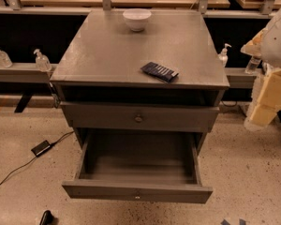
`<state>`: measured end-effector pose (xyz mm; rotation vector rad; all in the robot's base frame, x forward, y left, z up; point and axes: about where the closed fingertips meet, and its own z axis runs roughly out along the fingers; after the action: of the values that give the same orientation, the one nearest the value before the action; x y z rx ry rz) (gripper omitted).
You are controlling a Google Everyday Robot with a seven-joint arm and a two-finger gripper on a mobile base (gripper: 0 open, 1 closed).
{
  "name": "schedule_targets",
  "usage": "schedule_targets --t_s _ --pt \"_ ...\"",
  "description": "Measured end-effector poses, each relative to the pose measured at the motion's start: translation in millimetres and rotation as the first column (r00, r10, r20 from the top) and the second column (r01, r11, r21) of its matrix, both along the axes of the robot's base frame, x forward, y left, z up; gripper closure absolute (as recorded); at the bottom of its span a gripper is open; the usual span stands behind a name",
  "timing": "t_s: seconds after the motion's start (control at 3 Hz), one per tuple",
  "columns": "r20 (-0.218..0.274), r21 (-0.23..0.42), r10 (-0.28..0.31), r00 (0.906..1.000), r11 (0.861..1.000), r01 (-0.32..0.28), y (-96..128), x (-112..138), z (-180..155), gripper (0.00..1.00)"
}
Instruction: Place rxbar blueberry into middle drawer
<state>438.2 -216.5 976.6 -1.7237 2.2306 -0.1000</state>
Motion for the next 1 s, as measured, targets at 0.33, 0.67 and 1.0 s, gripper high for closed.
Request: schedule_targets --t_s 0.33,0.67,1.0 --pt "0.000 0.000 0.000 1.0000 1.000 0.000 0.0 0.0 0.0 0.00" --pt "0.036 0.007 0.032 0.9989 0.999 -0.032 21.1 17.4 3.4 0.00" --pt "0.067 0.076 0.140 0.9879 0.986 -0.145 96.5 95.3 12.3 0.00"
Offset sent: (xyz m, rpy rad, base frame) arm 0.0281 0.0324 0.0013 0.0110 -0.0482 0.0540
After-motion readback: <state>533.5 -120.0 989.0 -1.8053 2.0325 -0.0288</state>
